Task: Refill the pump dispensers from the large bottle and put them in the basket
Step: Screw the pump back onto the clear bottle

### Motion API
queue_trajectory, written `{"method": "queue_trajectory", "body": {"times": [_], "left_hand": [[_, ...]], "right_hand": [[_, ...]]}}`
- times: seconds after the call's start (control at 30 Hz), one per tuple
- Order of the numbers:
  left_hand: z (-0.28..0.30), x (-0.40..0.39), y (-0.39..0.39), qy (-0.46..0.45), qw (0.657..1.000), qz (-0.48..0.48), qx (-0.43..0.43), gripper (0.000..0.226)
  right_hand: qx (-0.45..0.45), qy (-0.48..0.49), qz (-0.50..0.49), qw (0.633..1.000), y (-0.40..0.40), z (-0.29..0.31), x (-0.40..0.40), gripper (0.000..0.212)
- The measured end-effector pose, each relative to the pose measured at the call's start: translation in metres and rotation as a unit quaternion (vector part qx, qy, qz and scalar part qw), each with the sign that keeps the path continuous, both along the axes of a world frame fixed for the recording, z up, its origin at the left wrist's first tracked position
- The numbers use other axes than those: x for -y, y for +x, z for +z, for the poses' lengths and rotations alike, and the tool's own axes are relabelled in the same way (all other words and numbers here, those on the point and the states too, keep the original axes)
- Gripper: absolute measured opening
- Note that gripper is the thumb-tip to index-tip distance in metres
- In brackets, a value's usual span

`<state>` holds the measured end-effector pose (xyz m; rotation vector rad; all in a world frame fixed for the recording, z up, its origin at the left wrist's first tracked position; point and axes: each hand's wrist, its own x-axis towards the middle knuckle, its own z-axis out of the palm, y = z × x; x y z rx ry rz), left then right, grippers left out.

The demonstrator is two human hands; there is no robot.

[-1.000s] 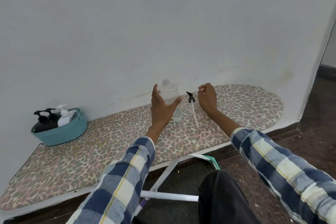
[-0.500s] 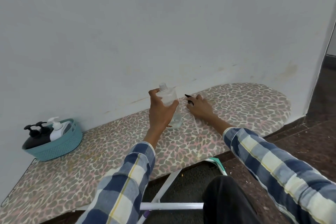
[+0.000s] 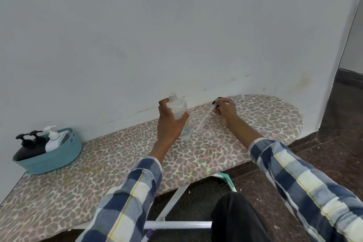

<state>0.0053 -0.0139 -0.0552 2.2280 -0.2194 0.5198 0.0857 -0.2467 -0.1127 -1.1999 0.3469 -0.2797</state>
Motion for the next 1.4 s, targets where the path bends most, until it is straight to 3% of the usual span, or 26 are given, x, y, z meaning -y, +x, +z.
{"method": "queue_trajectory", "body": {"times": [0.13,0.2,0.37,0.47,0.7,1.03,1.3,1.4], "left_hand": [[0.009,-0.011,-0.001,0.133,0.991,-0.007,0.024,0.073],[0.015,-0.025,-0.001,0.19,0.981,-0.001,0.032,0.075],[0.018,-0.068,-0.008,0.263,0.964,0.013,0.024,0.077],[0.017,-0.083,-0.016,0.266,0.964,0.023,0.013,0.078],[0.017,-0.094,-0.035,0.282,0.959,0.017,0.014,0.081],[0.014,-0.089,-0.051,0.295,0.955,0.01,0.016,0.083],[0.014,-0.087,-0.049,0.268,0.963,0.008,-0.009,0.083],[0.014,-0.082,-0.05,0.282,0.959,0.006,-0.01,0.083]], "right_hand": [[0.062,0.158,0.015,0.985,-0.012,0.027,0.018,0.01],[0.087,0.169,0.028,0.981,-0.019,0.044,0.02,0.02],[0.11,0.158,0.02,0.981,-0.027,0.068,0.004,0.024],[0.125,0.159,0.022,0.979,-0.029,0.077,-0.014,0.006],[0.133,0.179,-0.004,0.975,-0.055,0.106,-0.053,0.017],[0.179,0.073,-0.087,0.977,-0.074,0.115,-0.057,0.027],[0.26,0.095,0.025,0.961,-0.094,0.128,-0.072,0.031],[0.268,0.041,0.082,0.959,-0.102,0.126,-0.087,0.038]]}}
